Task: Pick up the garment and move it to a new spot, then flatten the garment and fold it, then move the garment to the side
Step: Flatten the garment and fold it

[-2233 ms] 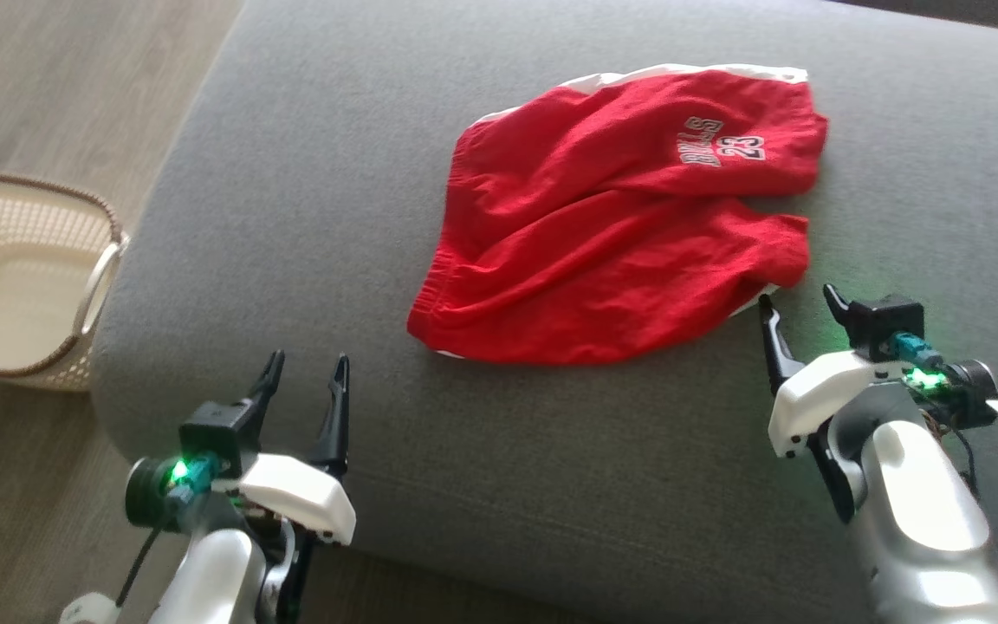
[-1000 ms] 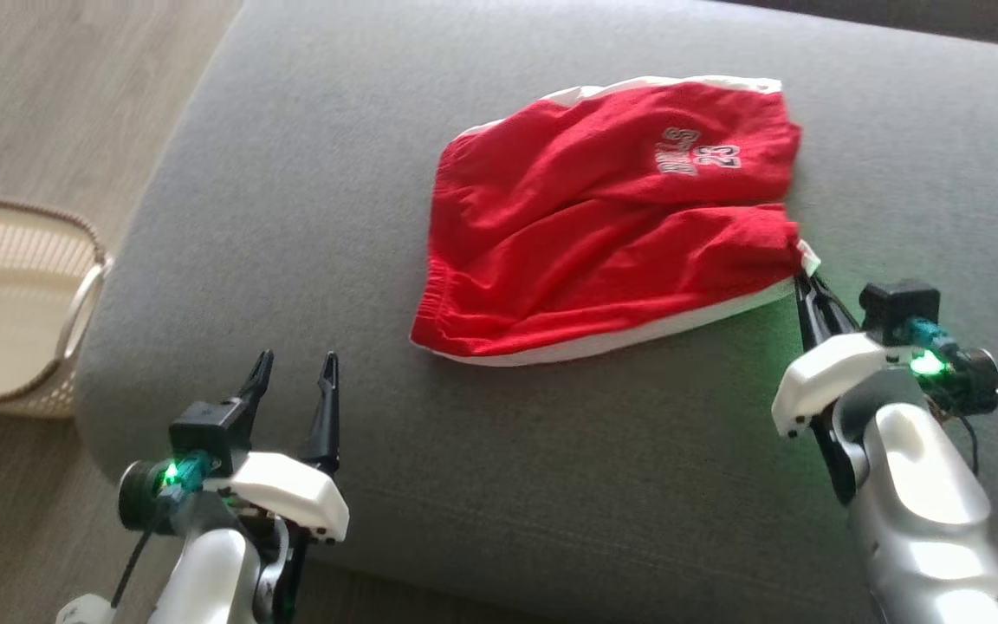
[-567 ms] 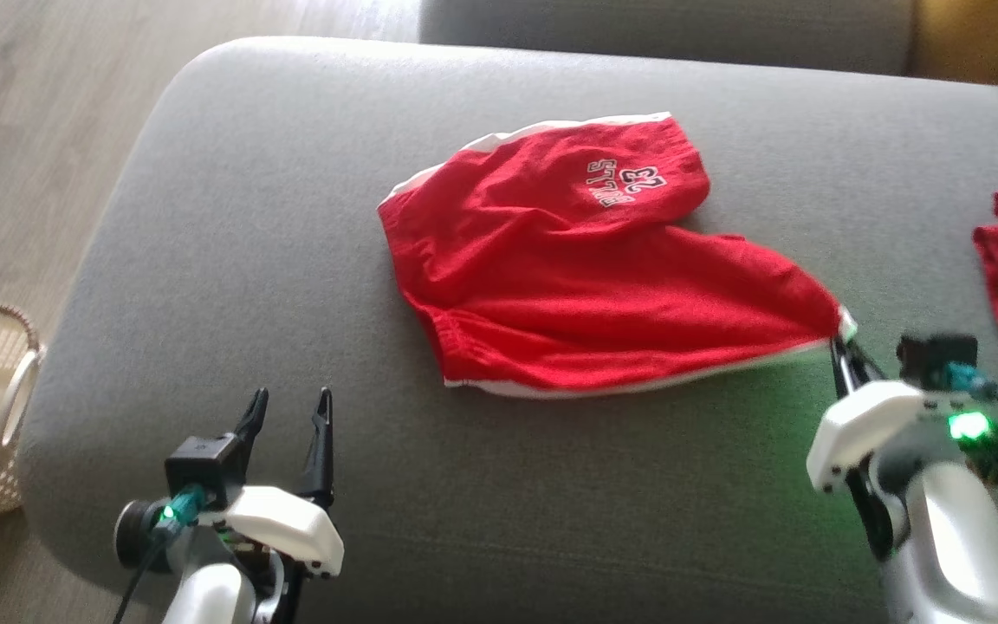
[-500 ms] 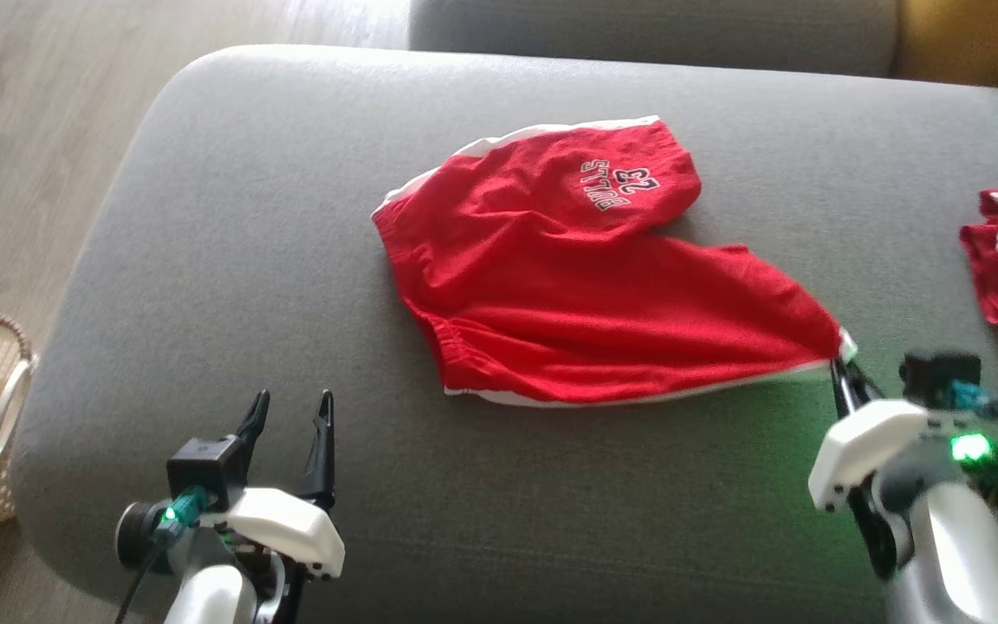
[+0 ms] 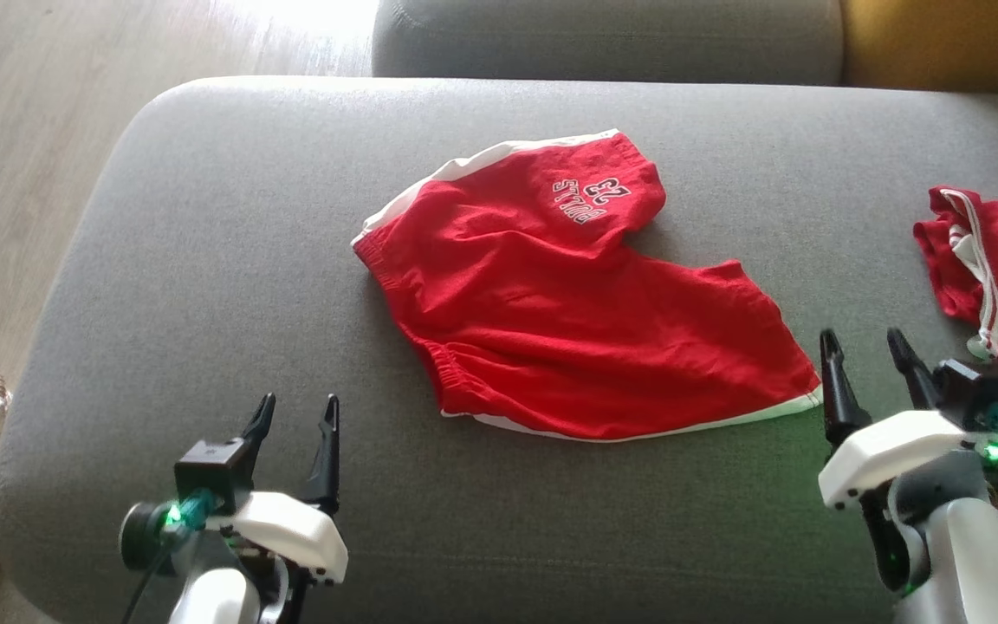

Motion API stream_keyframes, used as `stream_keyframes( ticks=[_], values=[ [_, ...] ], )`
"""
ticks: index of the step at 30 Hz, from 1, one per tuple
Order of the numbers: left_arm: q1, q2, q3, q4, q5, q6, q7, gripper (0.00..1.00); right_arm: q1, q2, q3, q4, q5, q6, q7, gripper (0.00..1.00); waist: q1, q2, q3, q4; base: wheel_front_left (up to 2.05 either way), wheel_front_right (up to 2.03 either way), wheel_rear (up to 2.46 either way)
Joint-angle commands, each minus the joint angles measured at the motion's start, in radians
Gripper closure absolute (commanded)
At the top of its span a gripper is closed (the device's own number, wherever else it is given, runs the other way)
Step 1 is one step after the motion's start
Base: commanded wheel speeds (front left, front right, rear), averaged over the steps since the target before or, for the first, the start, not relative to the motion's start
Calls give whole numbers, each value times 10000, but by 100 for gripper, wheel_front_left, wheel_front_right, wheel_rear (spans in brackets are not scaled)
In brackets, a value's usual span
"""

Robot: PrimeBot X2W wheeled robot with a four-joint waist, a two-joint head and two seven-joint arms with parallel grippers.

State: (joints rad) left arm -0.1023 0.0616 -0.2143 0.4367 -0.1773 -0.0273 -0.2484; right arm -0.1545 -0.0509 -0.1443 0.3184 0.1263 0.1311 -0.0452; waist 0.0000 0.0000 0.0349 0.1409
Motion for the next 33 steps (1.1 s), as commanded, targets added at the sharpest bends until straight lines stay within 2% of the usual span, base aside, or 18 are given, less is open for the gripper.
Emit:
stream_keyframes(
  ticks=[1, 9, 13, 17, 22, 27, 31, 33],
  values=[
    [-97, 20, 270, -365, 103, -22, -134, 0, -167, 6, 372, -511, 101, -4, -295, 0, 0, 0, -17, -34, 0, 0, 0],
    [27, -77, -198, -365, -151, -203, -134, 0, 164, 6, 753, -950, 152, -4, -803, 0, 0, 0, 224, -229, 0, 0, 0],
    [-116, -101, -587, -173, -217, -81, -134, 0, 99, 6, 890, -1049, 112, -4, -789, 0, 0, 0, 424, -408, 0, 0, 0],
    [-356, -109, -1214, -86, -1161, -95, -134, 0, 3, 6, 1083, -1123, 17, -4, -761, 0, 0, 0, 596, -688, 0, 0, 0],
    [-834, -112, -1893, -56, -1821, 405, -134, 0, -72, 6, 1153, -1181, 4, -4, -771, 0, 0, 0, 801, -1023, 0, 0, 0],
    [-1307, -113, -1980, 321, -2278, 1104, -134, 0, -244, 6, 1297, -1250, -33, -4, -746, 0, 0, 0, 1084, -1329, 0, 0, 0],
    [-1520, -113, -2069, 843, -2364, 1373, -131, 0, -320, 7, 1288, -1298, -54, -4, -762, 0, 0, 0, 1221, -1441, 0, 0, 0],
    [-1657, -113, -2233, 1227, -2427, 1370, -46, 0, -350, 7, 1250, -1324, -61, -4, -768, 0, 0, 0, 1294, -1461, 0, 0, 0]
  ],
)
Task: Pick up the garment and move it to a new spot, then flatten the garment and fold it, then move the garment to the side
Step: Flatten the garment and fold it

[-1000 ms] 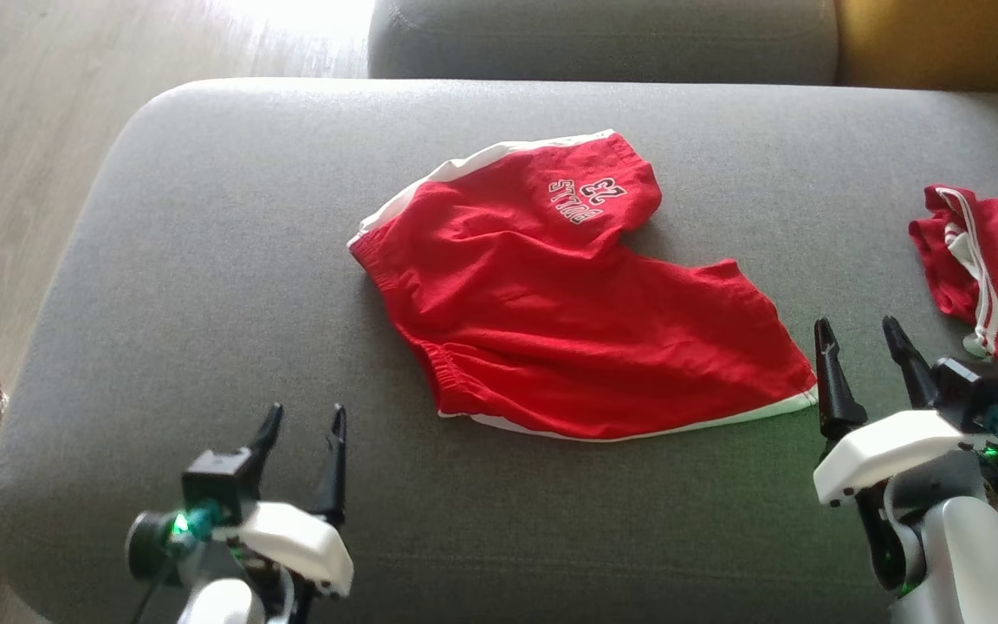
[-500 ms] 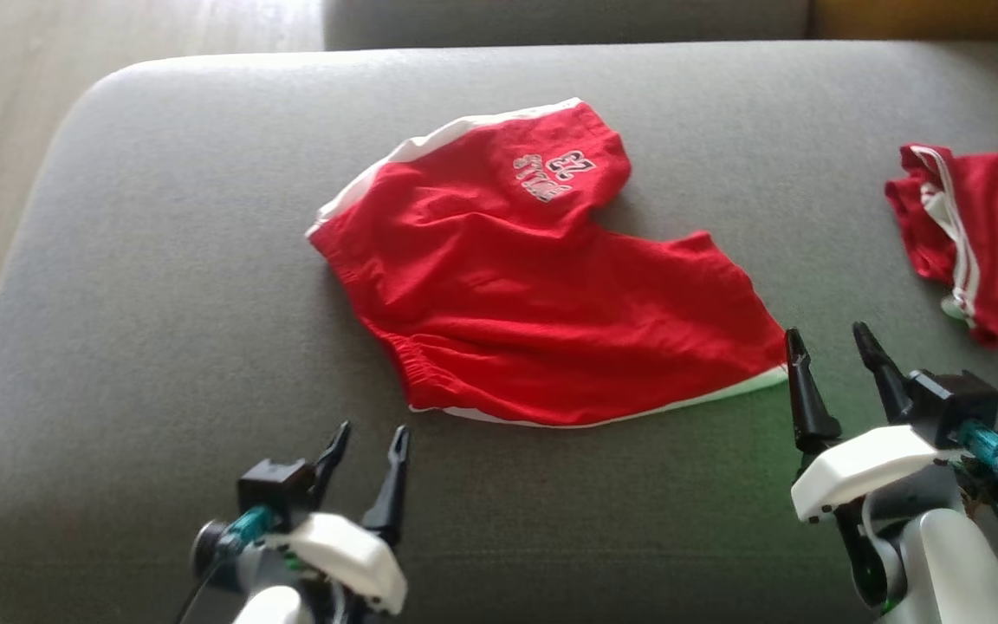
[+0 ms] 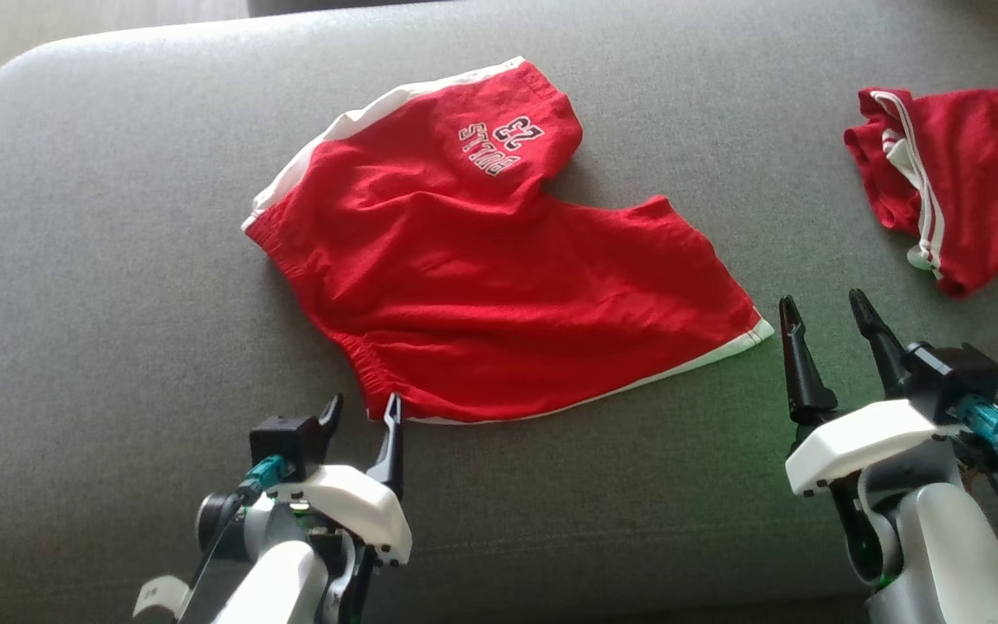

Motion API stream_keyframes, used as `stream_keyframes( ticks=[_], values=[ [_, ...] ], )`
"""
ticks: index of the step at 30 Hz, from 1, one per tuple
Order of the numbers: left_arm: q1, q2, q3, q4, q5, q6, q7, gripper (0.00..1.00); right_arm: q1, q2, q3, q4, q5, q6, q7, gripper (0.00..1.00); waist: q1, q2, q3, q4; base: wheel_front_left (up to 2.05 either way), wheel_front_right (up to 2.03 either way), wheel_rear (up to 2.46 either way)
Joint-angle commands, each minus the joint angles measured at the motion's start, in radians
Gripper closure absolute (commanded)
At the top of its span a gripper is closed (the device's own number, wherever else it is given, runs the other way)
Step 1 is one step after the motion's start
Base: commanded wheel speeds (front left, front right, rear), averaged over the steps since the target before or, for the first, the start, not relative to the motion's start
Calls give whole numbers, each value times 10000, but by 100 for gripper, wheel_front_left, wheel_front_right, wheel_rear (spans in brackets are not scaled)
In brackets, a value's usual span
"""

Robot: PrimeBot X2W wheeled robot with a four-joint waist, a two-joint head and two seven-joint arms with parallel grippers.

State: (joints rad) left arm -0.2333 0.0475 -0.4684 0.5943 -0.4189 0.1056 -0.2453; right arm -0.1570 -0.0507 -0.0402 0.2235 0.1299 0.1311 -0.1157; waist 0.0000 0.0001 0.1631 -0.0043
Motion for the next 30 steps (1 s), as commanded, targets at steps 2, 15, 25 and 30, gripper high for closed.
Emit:
stream_keyframes(
  ticks=[2, 15, 25, 30],
  values=[
    [-468, 29, 195, -55, -143, -14, 5, 0, -343, 5, 161, -377, -108, -4, -77, 0, 0, -1, 58, -2, 0, 0, 0],
    [-1003, 28, -441, 1014, -761, -52, 257, 0, -615, 5, 92, 185, -133, -4, 1, 0, 0, -1, 310, 152, 0, 0, 0],
    [-1284, 28, -926, 1264, -1027, -262, 380, 100, -938, 5, -221, 1179, 57, -4, 19, 0, 0, -1, 374, 311, 0, 0, 0],
    [-1354, 43, -930, 1039, -991, -230, 181, 100, -1074, 5, -153, 1844, 528, -4, 77, 0, 0, -1, 378, 543, 0, 0, 0]
  ],
)
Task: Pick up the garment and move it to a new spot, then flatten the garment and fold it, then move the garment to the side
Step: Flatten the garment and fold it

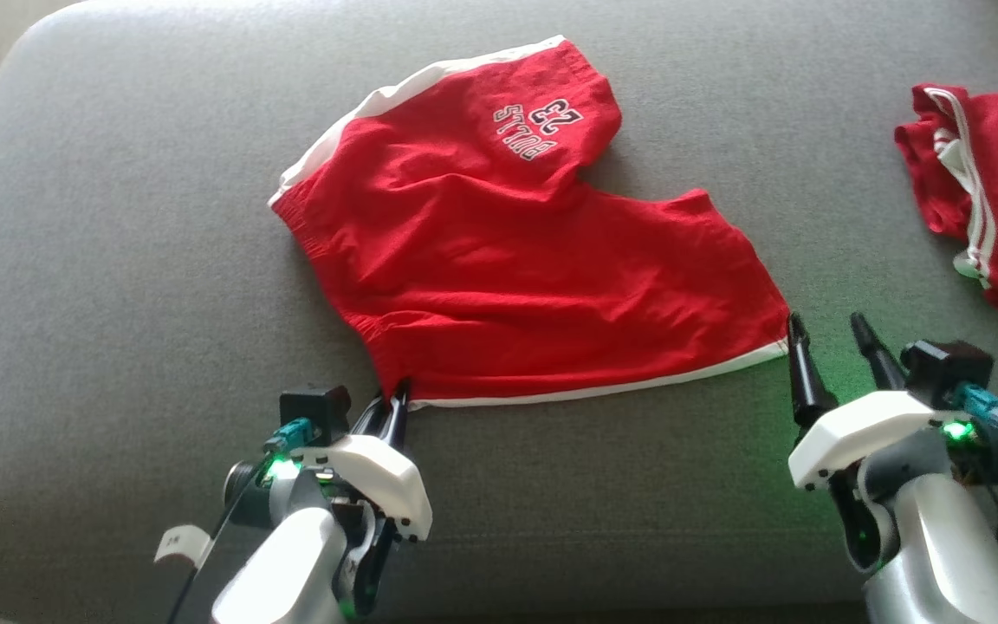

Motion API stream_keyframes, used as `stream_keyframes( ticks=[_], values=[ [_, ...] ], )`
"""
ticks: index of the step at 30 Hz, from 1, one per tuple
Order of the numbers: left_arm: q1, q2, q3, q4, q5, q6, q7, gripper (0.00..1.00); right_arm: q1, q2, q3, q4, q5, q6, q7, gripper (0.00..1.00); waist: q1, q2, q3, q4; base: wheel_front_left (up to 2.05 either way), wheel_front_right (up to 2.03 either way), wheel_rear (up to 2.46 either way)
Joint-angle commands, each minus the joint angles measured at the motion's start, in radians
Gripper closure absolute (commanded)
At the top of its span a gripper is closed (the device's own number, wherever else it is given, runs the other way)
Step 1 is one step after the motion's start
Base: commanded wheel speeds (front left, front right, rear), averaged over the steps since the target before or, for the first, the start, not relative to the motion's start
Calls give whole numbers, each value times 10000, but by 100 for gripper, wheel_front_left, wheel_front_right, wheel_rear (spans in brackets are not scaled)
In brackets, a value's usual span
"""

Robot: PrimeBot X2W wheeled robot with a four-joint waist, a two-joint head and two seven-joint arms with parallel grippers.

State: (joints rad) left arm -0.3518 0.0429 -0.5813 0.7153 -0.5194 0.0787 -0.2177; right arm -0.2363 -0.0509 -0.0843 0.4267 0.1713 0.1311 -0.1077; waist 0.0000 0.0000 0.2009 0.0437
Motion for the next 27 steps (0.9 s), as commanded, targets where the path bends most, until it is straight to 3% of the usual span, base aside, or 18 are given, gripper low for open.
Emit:
stream_keyframes(
  ticks=[1, 15, 16, 17, 18, 27],
  values=[
    [-175, 98, 195, -226, 31, 51, -123, 100, -311, 7, 314, -31, 198, -4, -7, 0, 0, 0, 4, 108, 0, 0, 0],
    [-101, 224, 53, -925, 235, 189, -297, 100, -1129, 7, 226, 2219, 484, -4, -313, 0, 0, 0, 81, 511, 0, 0, 0],
    [-91, 235, 38, -958, 241, 192, -300, 100, -1203, 7, 366, 2386, 590, -4, -315, 29, 0, 0, 86, 530, 0, 0, 0],
    [-81, 247, 24, -988, 246, 198, -302, 100, -1273, 7, 527, 2514, 698, -4, -344, 82, 0, 0, 86, 546, 0, 0, 0],
    [-71, 263, 16, -1016, 251, 209, -304, 100, -1335, 7, 672, 2613, 828, -4, -395, 100, 0, 0, 80, 558, 0, 0, 0],
    [75, 633, 148, -1407, 151, 362, -246, 100, -1638, 7, 1183, 2616, 1529, -4, -1096, 100, 0, 0, -468, 504, 0, 0, 0]
  ],
)
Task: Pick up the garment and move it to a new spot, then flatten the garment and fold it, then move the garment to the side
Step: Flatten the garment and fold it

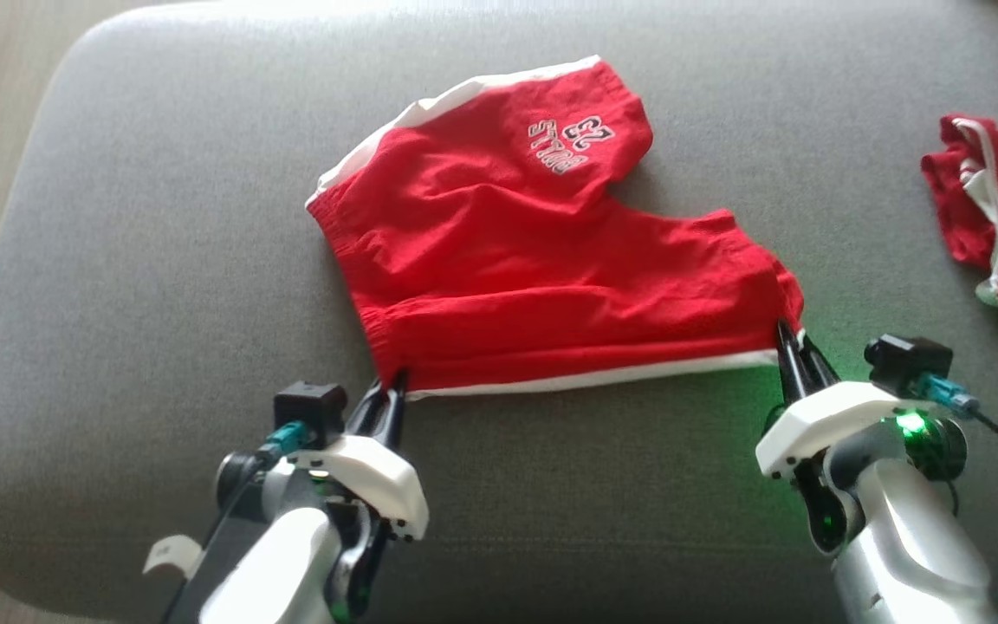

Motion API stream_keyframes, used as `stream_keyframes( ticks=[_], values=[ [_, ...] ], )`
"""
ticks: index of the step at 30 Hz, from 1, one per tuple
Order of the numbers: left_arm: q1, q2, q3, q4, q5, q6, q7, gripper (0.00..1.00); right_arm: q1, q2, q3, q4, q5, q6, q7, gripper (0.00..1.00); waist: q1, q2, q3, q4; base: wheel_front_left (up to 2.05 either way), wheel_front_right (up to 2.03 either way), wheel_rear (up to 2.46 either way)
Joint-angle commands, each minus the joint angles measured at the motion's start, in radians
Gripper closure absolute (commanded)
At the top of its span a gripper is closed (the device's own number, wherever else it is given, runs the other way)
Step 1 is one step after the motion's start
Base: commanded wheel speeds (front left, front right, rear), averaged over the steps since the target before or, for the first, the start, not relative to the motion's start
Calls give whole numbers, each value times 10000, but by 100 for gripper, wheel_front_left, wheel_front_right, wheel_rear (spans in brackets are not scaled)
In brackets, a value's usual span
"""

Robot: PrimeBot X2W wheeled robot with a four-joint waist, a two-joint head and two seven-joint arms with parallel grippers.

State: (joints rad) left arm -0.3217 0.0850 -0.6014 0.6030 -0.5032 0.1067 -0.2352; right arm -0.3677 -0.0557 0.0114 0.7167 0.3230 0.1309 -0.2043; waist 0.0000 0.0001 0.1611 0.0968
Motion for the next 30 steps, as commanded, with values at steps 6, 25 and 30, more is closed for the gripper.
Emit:
stream_keyframes(
  ticks=[6, 25, 30],
  values=[
    [-425, 666, 761, -1224, -605, -210, 622, 100, -600, 55, 704, -1224, 916, -2, -65, 100, 0, -1, -668, -183, 0, 0, 0],
    [-2520, 1868, 2659, -6575, -3805, 98, 5414, 100, -2354, 55, 28, -6072, 1328, -2, 1694, 100, 0, -1, -1639, -729, 0, 0, 0],
    [-3047, 1905, 2991, -7060, -4528, 479, 6369, 100, -2756, 55, -287, -6875, 1134, -2, 2422, 100, 0, -1, -1119, -934, 0, 0, 0]
  ],
)
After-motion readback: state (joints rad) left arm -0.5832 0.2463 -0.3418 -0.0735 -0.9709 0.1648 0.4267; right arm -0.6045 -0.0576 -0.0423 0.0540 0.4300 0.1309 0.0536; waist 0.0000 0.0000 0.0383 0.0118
